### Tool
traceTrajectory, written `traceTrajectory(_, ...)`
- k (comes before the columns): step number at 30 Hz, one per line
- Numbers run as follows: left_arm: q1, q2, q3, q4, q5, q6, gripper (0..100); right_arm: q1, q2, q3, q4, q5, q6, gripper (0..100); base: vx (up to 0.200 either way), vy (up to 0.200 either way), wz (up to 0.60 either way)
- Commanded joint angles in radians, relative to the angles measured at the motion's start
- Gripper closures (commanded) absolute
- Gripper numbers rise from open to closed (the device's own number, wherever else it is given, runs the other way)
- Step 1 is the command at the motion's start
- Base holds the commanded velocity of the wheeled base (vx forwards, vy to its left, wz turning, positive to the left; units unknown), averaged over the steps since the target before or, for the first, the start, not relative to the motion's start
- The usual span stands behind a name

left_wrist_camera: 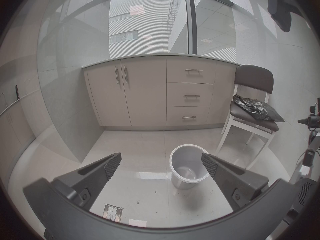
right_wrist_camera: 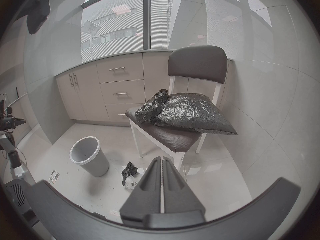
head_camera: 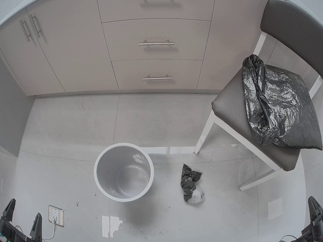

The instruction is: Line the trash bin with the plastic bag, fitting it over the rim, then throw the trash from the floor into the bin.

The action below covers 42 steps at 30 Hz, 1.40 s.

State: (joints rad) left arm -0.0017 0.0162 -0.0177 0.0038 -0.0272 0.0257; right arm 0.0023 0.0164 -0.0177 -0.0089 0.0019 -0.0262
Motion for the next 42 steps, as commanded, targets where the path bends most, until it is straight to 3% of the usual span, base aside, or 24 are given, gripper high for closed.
traceTrajectory(1, 0.0, -0.016, 0.016, -0.001, 0.0, 0.002, 0, 0.001, -0.015, 0.018, 0.0, 0.003, -0.003, 100, 0.0, 0.0, 0.0)
traceTrajectory(11, -0.001, -0.016, -0.041, -0.021, -0.007, -0.029, 0, -0.002, -0.016, 0.018, -0.002, 0.006, -0.001, 100, 0.0, 0.0, 0.0)
traceTrajectory(12, -0.015, 0.047, -0.205, -0.024, -0.008, -0.112, 0, -0.002, -0.016, 0.018, -0.002, 0.006, -0.001, 100, 0.0, 0.0, 0.0)
traceTrajectory(14, -0.018, 0.097, -0.277, -0.005, -0.017, -0.121, 0, -0.002, -0.016, 0.018, -0.002, 0.003, -0.001, 100, 0.0, 0.0, 0.0)
traceTrajectory(19, -0.015, 0.163, -0.286, 0.001, -0.112, -0.135, 0, 0.001, -0.016, 0.018, 0.0, 0.003, 0.0, 100, 0.0, 0.0, 0.0)
traceTrajectory(29, -0.029, 0.215, -0.278, 0.001, -0.123, -0.175, 0, -0.002, -0.012, -0.01, -0.031, 0.0, 0.026, 100, 0.0, 0.0, 0.0)
traceTrajectory(30, -0.044, 0.225, -0.271, 0.001, -0.125, -0.175, 0, 0.015, 0.086, -0.205, -0.108, -0.007, 0.203, 100, 0.0, 0.0, 0.0)
traceTrajectory(31, -0.063, 0.229, -0.266, 0.001, -0.126, -0.173, 0, 0.024, 0.209, -0.354, -0.135, -0.025, 0.316, 100, 0.0, 0.0, 0.0)
traceTrajectory(32, -0.077, 0.237, -0.265, 0.001, -0.135, -0.173, 0, 0.021, 0.263, -0.415, -0.135, -0.034, 0.322, 100, 0.0, 0.0, 0.0)
traceTrajectory(35, -0.087, 0.254, -0.277, -0.001, -0.195, -0.176, 0, 0.016, 0.376, -0.469, -0.135, -0.002, 0.1, 100, 0.0, 0.0, 0.0)
traceTrajectory(36, -0.087, 0.268, -0.283, -0.001, -0.209, -0.176, 0, 0.019, 0.412, -0.452, -0.143, 0.01, 0.068, 100, 0.0, 0.0, 0.0)
traceTrajectory(40, -0.092, 0.363, -0.301, -0.001, -0.22, -0.178, 0, 0.031, 0.58, -0.455, -0.172, 0.026, 0.111, 100, 0.0, 0.0, 0.0)
traceTrajectory(42, -0.093, 0.418, -0.303, -0.007, -0.22, -0.176, 0, 0.031, 0.718, -0.479, -0.286, 0.02, 0.195, 100, 0.0, 0.0, 0.0)
